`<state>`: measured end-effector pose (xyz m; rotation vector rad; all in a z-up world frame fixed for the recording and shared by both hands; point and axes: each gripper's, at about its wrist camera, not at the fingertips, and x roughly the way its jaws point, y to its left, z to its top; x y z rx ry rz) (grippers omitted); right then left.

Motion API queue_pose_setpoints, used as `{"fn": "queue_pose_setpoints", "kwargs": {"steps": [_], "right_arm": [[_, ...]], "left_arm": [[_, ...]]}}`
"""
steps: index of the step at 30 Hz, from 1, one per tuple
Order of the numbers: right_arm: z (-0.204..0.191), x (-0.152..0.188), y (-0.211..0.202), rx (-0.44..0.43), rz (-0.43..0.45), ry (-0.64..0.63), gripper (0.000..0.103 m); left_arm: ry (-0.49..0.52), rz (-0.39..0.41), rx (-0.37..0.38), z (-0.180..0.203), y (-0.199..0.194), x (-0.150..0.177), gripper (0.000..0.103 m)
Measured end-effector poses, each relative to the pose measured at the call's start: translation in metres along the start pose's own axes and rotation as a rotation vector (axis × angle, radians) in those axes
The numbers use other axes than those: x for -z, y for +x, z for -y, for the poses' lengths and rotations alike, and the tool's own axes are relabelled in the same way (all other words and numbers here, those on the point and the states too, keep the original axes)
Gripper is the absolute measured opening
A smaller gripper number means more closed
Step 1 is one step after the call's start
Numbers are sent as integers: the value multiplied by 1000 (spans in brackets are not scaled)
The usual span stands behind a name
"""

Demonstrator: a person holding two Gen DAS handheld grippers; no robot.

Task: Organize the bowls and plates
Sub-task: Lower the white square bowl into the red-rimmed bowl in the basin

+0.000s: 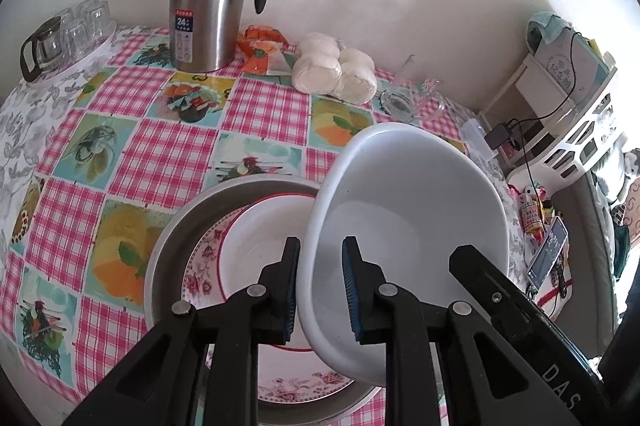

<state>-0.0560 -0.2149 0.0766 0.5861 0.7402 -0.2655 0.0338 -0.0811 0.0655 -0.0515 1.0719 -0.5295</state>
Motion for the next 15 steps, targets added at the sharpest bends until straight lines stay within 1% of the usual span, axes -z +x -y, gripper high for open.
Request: {"fn": "queue_pose_setpoints", "kwargs": {"steps": [15], "right_arm": [[-17,10,19,-8,-62,-28,16]], "left_arm": [[-50,-37,-40,-25,3,-2,21]]}}
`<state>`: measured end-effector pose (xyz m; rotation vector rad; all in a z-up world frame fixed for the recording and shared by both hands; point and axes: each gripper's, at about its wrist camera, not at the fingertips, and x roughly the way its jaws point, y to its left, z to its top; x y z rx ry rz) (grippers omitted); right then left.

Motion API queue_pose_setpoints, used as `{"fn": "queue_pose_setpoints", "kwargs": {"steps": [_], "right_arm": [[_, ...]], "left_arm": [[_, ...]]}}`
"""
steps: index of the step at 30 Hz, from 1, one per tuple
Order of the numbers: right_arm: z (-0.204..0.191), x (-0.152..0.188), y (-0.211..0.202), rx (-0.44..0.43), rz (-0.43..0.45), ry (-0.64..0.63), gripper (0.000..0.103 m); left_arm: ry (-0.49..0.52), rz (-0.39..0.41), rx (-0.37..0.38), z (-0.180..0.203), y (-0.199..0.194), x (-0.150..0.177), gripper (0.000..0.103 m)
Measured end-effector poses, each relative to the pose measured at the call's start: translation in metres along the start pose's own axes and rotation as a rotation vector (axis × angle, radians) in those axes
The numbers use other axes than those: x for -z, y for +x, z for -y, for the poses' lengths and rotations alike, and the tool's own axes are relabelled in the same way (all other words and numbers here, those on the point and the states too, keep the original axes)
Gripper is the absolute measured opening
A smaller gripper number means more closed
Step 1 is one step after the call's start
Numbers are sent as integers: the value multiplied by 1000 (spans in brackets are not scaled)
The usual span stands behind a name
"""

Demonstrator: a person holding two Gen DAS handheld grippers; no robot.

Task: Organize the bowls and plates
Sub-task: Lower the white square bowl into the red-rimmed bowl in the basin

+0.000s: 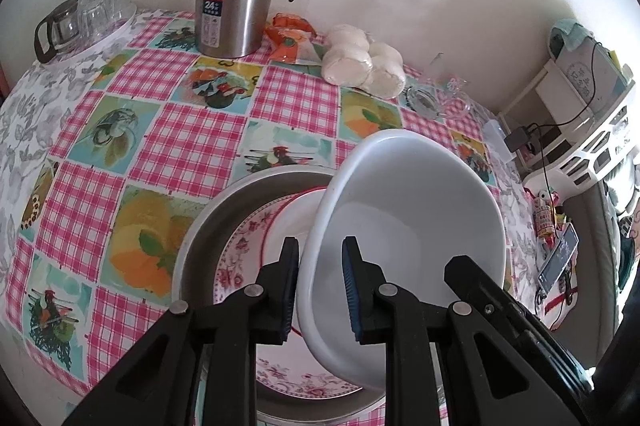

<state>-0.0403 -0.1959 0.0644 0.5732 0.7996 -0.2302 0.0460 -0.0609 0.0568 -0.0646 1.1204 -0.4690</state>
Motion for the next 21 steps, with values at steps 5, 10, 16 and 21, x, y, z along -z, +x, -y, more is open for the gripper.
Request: {"fn": "queue_pose_setpoints", "kwargs": {"steps": [5,10,16,21], "right_arm": [[-2,3,8,3,-25,1,17],[0,5,16,10,-50,5,17],[2,6,23,26,-67,7,17],[6,8,30,35,-86,18,17]], "left_arm": [[-11,-27,-9,-6,7,1,21],[-13,-50,-17,-9,14,1,22],[-14,-82,-15,-11,23,3,23],[-4,-84,-25,-10,26,4,23]]}}
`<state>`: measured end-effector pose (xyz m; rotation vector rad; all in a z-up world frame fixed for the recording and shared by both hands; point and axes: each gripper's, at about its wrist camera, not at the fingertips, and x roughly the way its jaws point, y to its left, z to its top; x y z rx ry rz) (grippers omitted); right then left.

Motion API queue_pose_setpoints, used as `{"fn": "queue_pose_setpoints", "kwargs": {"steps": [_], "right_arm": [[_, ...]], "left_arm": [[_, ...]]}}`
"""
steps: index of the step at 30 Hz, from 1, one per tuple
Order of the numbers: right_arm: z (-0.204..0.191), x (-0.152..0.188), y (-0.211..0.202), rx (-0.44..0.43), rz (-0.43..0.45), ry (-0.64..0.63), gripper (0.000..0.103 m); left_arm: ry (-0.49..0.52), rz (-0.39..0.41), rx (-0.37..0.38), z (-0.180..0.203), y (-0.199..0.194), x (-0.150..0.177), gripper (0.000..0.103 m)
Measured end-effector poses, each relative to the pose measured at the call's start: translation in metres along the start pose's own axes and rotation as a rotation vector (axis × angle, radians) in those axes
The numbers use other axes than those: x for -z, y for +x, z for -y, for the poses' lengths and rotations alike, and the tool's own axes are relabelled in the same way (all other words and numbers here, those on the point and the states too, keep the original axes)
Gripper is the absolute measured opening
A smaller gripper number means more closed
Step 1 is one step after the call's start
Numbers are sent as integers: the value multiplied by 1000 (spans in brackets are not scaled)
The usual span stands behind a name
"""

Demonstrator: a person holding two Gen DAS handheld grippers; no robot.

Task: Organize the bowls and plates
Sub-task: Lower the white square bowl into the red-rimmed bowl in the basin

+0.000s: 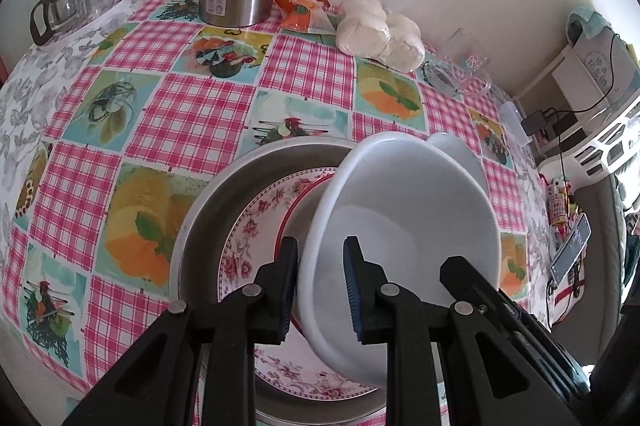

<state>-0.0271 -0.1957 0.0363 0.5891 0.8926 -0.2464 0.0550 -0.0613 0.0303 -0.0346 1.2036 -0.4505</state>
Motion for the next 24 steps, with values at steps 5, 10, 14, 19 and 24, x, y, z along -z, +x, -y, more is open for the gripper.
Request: {"fn": "queue_pose_setpoints", "kwargs": {"steps": [5,10,14,19,24], "right_arm": [[5,0,8,3,-15,13,17],[5,0,8,4,-12,11,17],[5,0,7,-2,-11,16,17],[6,-1,3,-3,8,19,17],[6,-1,4,-3,3,20,17]], "left_arm": [[23,8,-15,3,1,-1,25],[34,13,-24,5,2,-1,25],[16,3,-4,2,1,-1,25],[-4,-1,16,-2,-2,-2,26],[-3,-3,12,-1,-4,-2,28]]}}
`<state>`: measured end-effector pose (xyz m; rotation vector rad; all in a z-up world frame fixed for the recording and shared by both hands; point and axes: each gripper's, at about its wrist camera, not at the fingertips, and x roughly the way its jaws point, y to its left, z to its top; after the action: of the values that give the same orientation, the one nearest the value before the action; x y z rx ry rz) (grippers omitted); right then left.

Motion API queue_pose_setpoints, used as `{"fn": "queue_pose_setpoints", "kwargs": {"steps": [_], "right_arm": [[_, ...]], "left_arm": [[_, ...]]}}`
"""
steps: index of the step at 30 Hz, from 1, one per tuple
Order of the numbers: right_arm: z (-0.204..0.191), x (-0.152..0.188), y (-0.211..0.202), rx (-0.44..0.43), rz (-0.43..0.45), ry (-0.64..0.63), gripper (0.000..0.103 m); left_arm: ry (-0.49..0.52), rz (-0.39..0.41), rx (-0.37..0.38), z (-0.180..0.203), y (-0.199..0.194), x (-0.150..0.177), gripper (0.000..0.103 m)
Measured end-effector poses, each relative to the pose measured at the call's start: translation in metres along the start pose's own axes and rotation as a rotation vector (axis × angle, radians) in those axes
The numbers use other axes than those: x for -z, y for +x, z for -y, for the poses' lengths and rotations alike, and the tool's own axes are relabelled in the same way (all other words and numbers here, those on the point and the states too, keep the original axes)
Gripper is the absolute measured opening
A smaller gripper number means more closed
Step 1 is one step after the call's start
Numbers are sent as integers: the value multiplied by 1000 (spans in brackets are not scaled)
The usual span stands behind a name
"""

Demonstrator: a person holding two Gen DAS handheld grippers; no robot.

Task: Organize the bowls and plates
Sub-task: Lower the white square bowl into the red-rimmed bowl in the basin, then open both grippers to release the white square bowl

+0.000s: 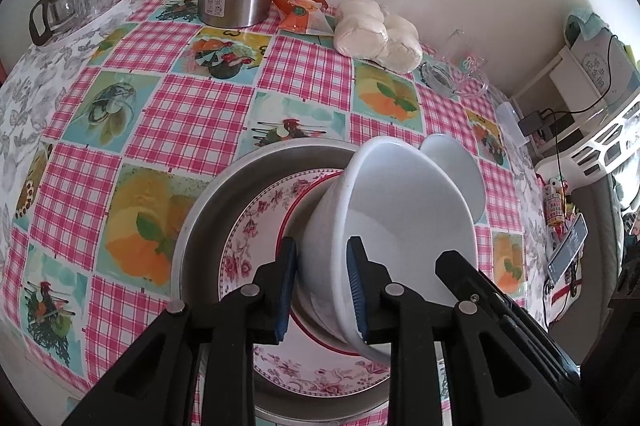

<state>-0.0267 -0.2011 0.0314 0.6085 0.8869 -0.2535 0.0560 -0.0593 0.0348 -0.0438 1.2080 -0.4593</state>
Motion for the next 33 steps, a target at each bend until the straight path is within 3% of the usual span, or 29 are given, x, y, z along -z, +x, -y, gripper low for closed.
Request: {"fn": "queue_pose_setpoints", "kwargs": {"steps": [8,12,14,29,31,33], "right_arm": [[2,0,1,-2,-5,10,17],[2,-1,0,-21,-2,10,18],[-1,0,-2,-6,6,-3,18],[-3,-2,-9,3,23,-10,18],[-3,-3,-14,6,37,-9,32],[-3,-4,-19,21,55,-11,54]], "left_arm": [[37,7,-25,5,-5,1,31],[69,41,-59,8,-14,1,47],[86,59,-87,9,-16,1,47],[38,56,-64,1,-15,0,47],[18,65,-63,-3,-18,-1,48],[-4,78,-62,-6,-22,-2,55]]}}
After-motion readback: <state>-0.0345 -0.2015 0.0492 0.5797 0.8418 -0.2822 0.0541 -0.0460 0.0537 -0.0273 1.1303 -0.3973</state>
